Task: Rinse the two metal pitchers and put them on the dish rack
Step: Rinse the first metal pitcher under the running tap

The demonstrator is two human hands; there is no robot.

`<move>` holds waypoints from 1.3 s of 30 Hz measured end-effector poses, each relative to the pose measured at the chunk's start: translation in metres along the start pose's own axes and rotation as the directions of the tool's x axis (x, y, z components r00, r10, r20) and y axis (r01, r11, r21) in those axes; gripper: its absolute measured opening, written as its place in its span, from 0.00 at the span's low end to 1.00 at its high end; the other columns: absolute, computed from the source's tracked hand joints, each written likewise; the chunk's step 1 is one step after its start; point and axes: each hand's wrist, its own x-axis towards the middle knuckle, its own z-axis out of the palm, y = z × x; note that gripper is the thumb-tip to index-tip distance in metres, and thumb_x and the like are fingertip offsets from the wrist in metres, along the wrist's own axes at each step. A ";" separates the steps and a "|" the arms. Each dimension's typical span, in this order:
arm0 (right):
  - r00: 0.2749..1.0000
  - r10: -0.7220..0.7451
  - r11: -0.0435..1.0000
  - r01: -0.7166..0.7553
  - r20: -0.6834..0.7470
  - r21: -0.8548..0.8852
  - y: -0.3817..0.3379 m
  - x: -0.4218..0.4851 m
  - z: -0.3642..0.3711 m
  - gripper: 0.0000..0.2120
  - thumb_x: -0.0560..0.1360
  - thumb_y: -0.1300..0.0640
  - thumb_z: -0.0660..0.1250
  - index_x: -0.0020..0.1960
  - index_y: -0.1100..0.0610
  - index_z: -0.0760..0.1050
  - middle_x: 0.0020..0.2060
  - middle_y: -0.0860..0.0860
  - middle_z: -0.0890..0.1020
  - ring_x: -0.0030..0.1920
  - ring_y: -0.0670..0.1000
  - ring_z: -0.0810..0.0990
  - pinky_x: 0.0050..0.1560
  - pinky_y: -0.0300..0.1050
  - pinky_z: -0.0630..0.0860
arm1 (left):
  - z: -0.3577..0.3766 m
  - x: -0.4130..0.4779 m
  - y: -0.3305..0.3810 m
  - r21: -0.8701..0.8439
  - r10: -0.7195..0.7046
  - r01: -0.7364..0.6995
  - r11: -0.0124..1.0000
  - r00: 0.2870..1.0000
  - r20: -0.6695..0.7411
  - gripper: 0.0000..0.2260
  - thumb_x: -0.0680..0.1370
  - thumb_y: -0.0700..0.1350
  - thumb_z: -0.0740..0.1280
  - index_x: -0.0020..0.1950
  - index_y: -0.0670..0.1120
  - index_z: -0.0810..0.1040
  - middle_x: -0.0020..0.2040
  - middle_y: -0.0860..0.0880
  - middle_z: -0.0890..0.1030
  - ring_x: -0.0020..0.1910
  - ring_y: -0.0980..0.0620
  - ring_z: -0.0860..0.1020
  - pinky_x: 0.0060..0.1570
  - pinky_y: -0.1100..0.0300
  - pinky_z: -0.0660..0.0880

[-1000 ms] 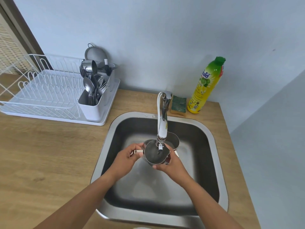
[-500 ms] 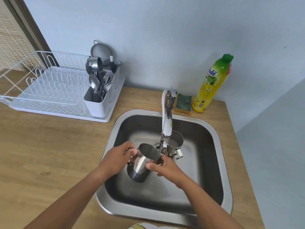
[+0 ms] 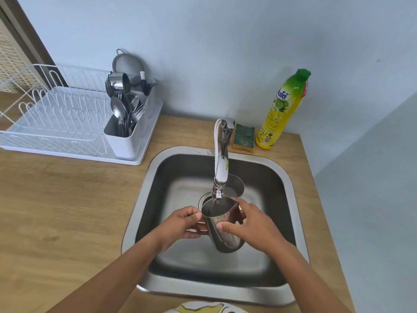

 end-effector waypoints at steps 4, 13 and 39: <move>0.998 -0.014 0.997 0.009 -0.063 -0.083 0.000 -0.004 -0.017 0.45 0.62 0.28 0.70 0.74 0.34 0.57 0.60 0.45 0.74 0.59 0.48 0.78 0.59 0.45 0.78 | 0.009 0.010 0.005 -0.067 0.035 -0.032 0.997 0.999 0.033 0.06 0.83 0.40 0.60 0.52 0.42 0.76 0.48 0.44 0.83 0.49 0.49 0.82 0.63 0.49 0.75; 0.985 -0.076 0.997 0.074 -0.157 -0.017 -0.002 0.002 -0.026 0.44 0.66 0.43 0.78 0.75 0.35 0.58 0.61 0.43 0.69 0.55 0.41 0.69 0.55 0.34 0.69 | 0.007 0.017 0.021 -0.054 0.178 -0.178 0.983 0.984 -0.002 0.08 0.78 0.40 0.69 0.54 0.38 0.77 0.51 0.43 0.80 0.53 0.48 0.77 0.65 0.50 0.72; 0.986 -0.105 0.794 0.004 0.130 0.607 -0.013 0.042 0.043 0.36 0.60 0.48 0.81 0.65 0.46 0.72 0.59 0.47 0.83 0.62 0.49 0.80 0.67 0.58 0.74 | -0.031 -0.025 0.039 0.660 0.375 -0.062 0.749 0.860 -0.346 0.05 0.79 0.52 0.66 0.45 0.53 0.78 0.39 0.54 0.84 0.41 0.53 0.83 0.46 0.55 0.77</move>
